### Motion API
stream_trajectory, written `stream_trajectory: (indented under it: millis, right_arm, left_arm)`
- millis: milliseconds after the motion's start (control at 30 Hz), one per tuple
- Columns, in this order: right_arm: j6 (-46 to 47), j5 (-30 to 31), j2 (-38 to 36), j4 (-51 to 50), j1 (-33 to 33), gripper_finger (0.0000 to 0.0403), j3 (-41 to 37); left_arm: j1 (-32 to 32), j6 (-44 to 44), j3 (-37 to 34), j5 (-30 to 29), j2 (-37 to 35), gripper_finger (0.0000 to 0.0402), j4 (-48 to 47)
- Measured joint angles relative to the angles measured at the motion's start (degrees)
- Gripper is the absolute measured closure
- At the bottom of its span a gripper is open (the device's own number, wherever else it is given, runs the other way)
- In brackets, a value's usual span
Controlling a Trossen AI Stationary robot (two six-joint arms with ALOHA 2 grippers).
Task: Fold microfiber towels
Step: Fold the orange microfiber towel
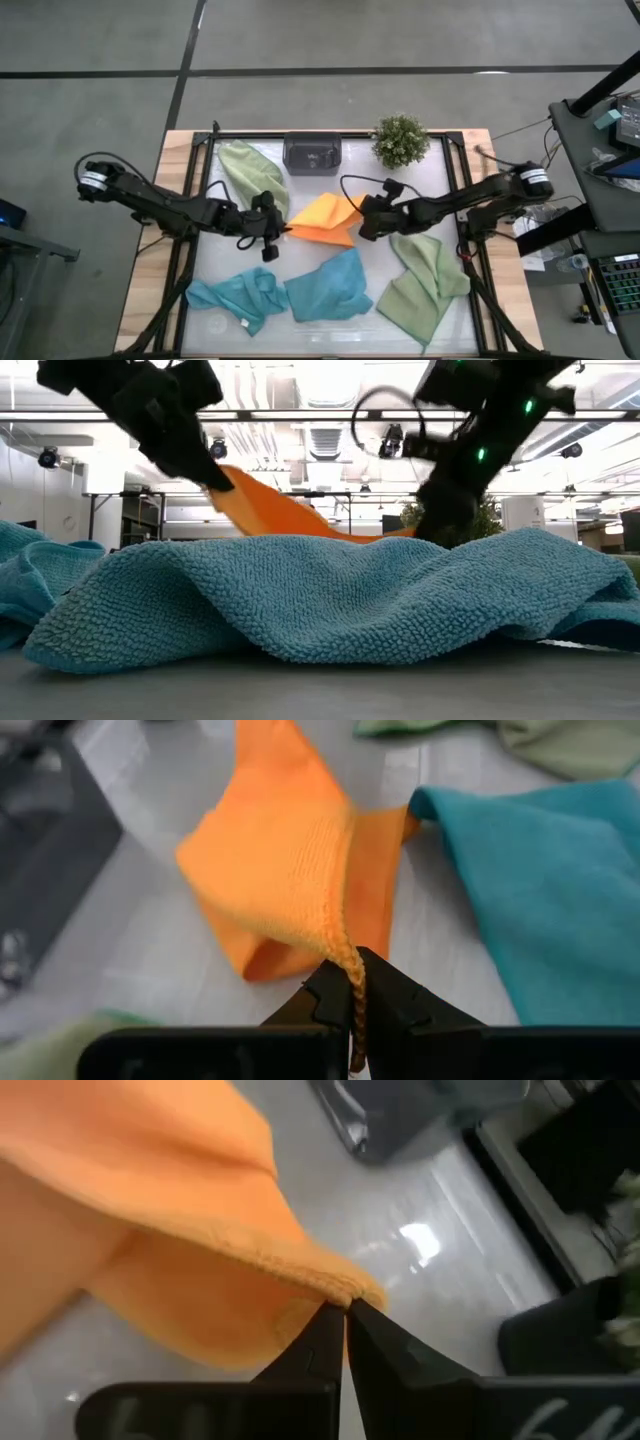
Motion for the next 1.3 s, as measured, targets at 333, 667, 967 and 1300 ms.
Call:
stream_trajectory:
  millis: [333, 667, 967, 1300]
  right_arm:
    - [-8.13, -4.5, -21.1, -1.01, 0.0, 0.0394, 0.35]
    - [-14.83, -19.72, -29.14, -13.34, -0.02, 0.0395, 12.98]
    - [-15.97, -24.73, -24.81, -32.48, -0.04, 0.0395, 24.17]
    - [-21.52, -18.7, -19.2, -38.5, -0.8, 0.0395, 28.98]
  left_arm:
    - [0.15, 8.6, 14.52, 0.01, -3.52, 0.0402, -15.43]
    - [1.59, 18.75, 30.13, 0.09, -4.6, 0.0402, -27.57]
    - [5.11, 21.79, 35.17, 5.57, -5.03, 0.0402, -39.64]
    - [9.68, 30.53, 35.29, 10.69, -6.51, 0.0402, -41.73]
